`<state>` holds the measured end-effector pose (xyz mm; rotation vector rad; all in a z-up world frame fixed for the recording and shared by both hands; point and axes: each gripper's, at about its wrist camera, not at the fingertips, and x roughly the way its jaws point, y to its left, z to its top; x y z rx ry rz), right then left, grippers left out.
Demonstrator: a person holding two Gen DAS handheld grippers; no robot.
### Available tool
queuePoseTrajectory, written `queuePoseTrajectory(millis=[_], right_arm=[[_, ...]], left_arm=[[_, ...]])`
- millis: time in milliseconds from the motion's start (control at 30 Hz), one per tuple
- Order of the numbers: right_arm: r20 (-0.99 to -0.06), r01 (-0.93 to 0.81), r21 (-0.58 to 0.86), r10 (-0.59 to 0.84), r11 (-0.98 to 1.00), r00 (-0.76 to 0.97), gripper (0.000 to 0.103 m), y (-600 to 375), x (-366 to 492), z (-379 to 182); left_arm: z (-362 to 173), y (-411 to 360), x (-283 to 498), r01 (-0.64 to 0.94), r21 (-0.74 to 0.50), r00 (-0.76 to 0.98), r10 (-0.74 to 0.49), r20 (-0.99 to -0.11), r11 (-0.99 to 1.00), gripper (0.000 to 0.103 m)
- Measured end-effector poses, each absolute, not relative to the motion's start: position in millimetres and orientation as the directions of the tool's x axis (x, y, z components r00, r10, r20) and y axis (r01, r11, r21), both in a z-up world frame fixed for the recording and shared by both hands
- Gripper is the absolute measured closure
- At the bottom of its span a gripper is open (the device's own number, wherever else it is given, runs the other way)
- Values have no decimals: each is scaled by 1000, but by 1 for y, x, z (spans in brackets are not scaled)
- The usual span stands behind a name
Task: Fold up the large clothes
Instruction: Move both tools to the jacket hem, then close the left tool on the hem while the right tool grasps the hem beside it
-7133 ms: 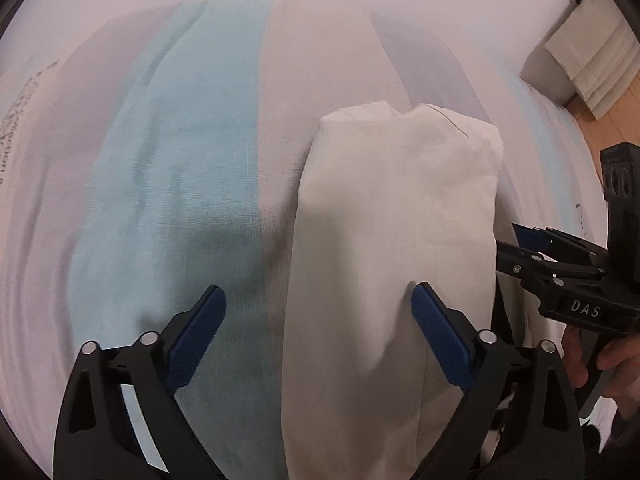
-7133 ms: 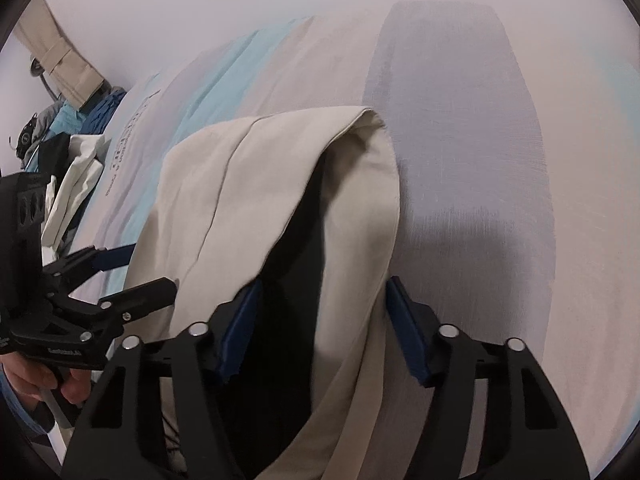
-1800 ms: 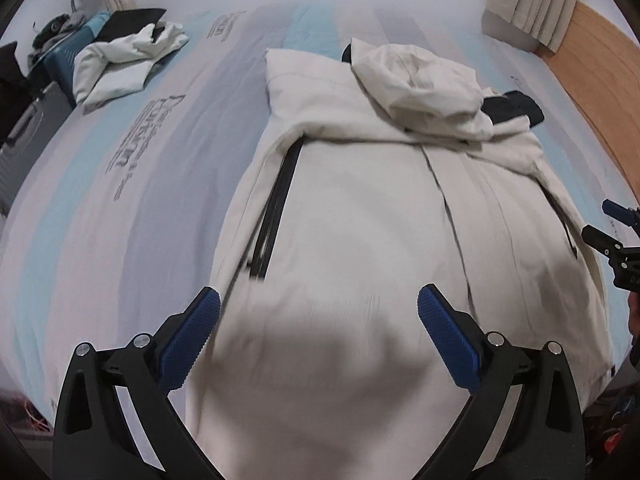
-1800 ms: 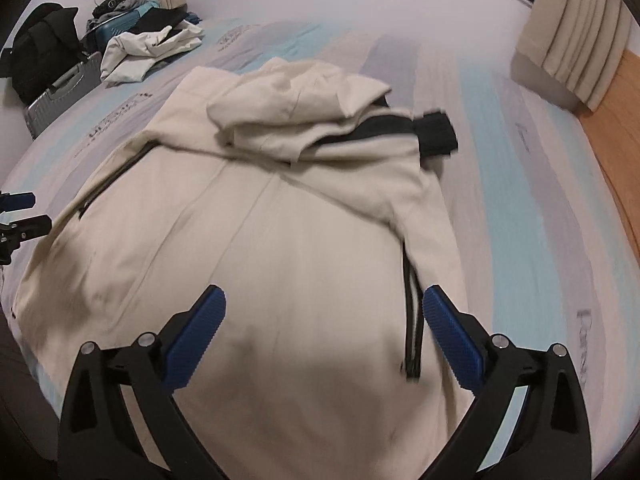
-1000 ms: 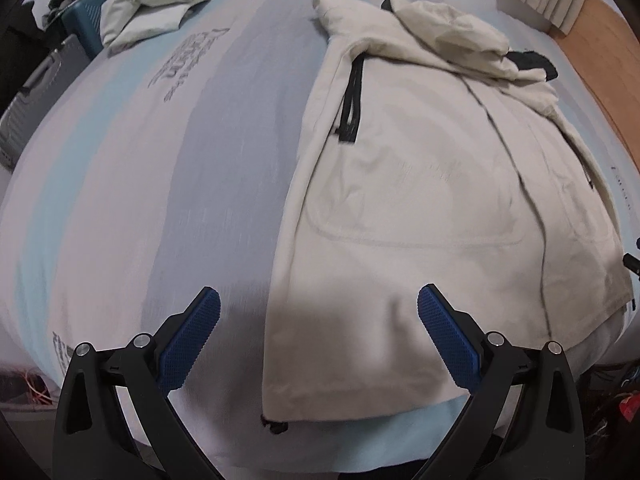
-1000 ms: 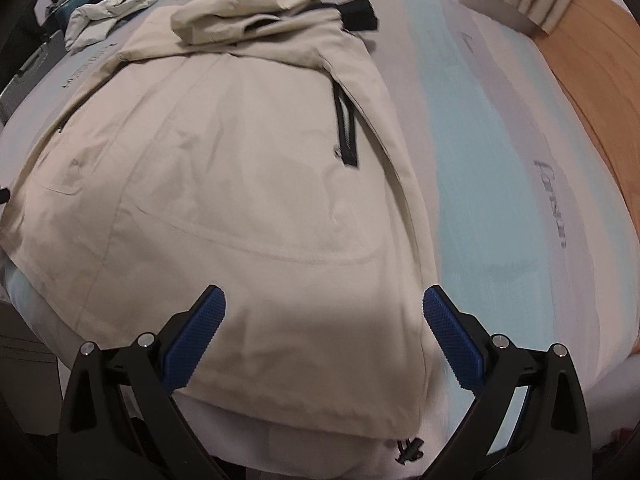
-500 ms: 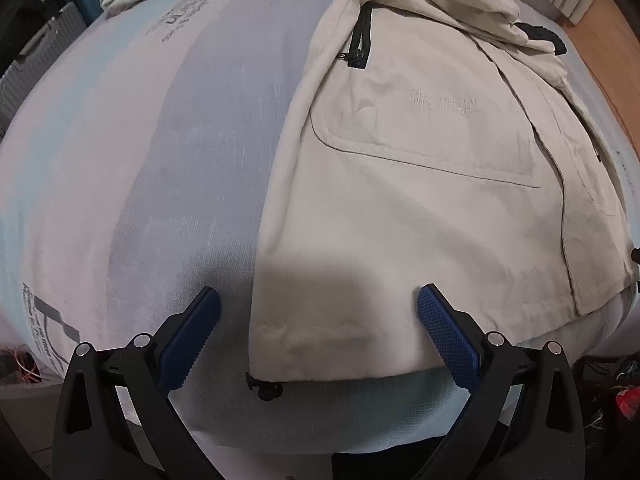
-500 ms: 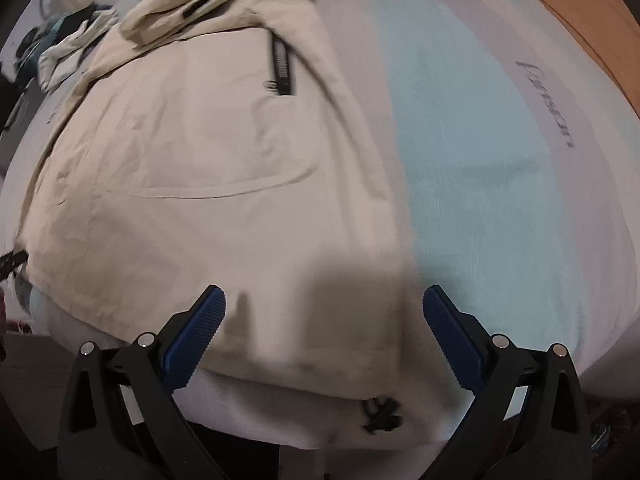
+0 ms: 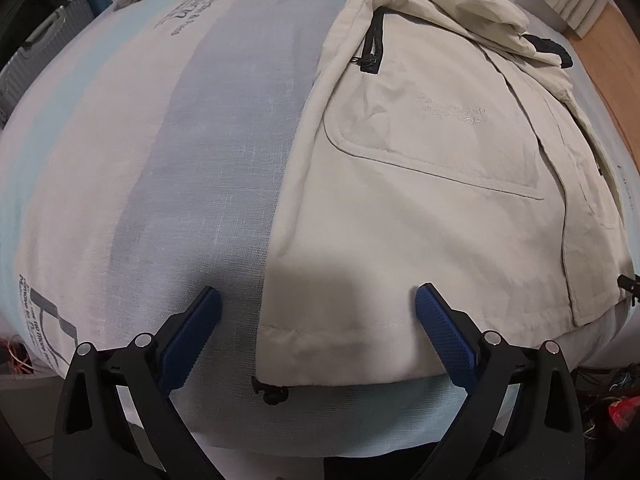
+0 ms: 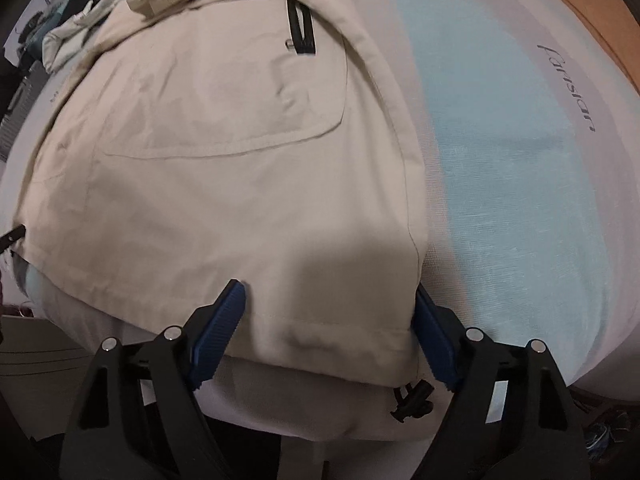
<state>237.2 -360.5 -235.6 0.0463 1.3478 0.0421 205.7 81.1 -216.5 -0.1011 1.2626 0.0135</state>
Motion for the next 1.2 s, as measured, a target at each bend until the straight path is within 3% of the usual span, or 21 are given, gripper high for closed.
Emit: queuePoseTrajectory(millis=[100, 167, 300, 367, 400, 467, 600, 733, 833, 967, 1033, 1200], right_arm=[[-973, 18, 70, 65, 997, 220, 25, -359, 240, -237], [-974, 25, 64, 57, 998, 218, 30, -362, 240, -238], [-975, 40, 49, 39, 998, 217, 43, -364, 239, -240], [-975, 57, 56, 42, 997, 217, 63, -366, 240, -238], [-975, 60, 51, 37, 997, 218, 67, -371, 237, -236], [-976, 70, 46, 30, 996, 217, 80, -374, 237, -233], [-977, 68, 57, 42, 996, 210, 81, -376, 236, -231], [-981, 67, 54, 40, 996, 192, 77, -377, 240, -237], [-982, 79, 66, 51, 995, 182, 81, -383, 239, -235], [-983, 107, 93, 74, 990, 168, 91, -394, 243, -230], [-984, 106, 85, 67, 991, 164, 93, -392, 245, -226], [-985, 130, 80, 59, 988, 160, 96, -391, 252, -222]], left_arm=[[-216, 84, 206, -70, -86, 303, -61, -951, 994, 8], [-216, 87, 205, -79, -103, 305, -74, -950, 992, 9], [-214, 92, 205, -105, -144, 306, -106, -946, 984, 23], [-212, 93, 205, -106, -168, 304, -129, -944, 980, 34], [-211, 93, 205, -102, -174, 301, -137, -944, 979, 42], [-208, 87, 205, -83, -171, 301, -139, -944, 982, 47], [-207, 82, 202, -59, -146, 306, -121, -944, 988, 57], [-209, 77, 205, -46, -100, 295, -82, -952, 994, 60], [-209, 74, 205, -36, -57, 283, -45, -958, 998, 61], [-208, 74, 205, -47, -20, 267, -7, -964, 999, 79], [-208, 77, 204, -53, -10, 264, 4, -965, 999, 93], [-205, 75, 205, 7, -12, 260, -14, -965, 1000, 99]])
